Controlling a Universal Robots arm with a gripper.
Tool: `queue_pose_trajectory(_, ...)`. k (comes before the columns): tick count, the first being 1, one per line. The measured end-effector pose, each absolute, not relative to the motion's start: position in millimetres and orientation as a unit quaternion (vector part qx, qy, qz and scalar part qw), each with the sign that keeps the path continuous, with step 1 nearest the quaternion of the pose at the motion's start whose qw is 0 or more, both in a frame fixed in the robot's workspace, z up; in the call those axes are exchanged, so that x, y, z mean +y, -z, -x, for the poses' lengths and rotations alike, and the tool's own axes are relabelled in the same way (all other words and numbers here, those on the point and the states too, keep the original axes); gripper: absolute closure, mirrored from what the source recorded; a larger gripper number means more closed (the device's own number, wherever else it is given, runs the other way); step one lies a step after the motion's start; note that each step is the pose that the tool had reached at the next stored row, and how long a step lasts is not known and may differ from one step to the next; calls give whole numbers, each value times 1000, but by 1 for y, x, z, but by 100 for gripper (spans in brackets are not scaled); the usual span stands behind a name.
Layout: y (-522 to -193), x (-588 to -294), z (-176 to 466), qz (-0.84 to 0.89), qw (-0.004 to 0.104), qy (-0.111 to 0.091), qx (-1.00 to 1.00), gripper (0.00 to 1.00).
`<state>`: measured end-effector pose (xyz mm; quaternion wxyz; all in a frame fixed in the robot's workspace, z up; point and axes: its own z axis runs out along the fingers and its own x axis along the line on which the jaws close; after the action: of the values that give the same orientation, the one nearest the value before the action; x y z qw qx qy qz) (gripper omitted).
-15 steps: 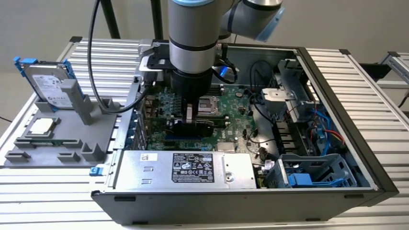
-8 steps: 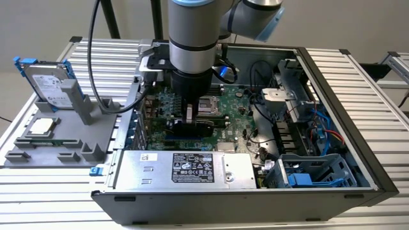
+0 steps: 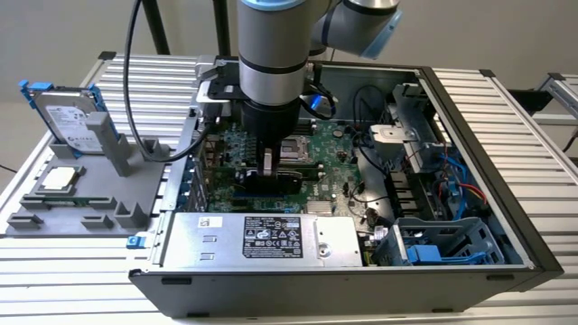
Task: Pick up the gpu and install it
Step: 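Insert the gpu into the slot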
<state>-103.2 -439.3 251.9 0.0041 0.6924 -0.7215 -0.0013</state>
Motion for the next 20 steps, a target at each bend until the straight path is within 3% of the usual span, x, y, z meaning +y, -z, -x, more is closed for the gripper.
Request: queue_pose_trajectory(20,-245,-440,104,-692,3,2,-721,100)
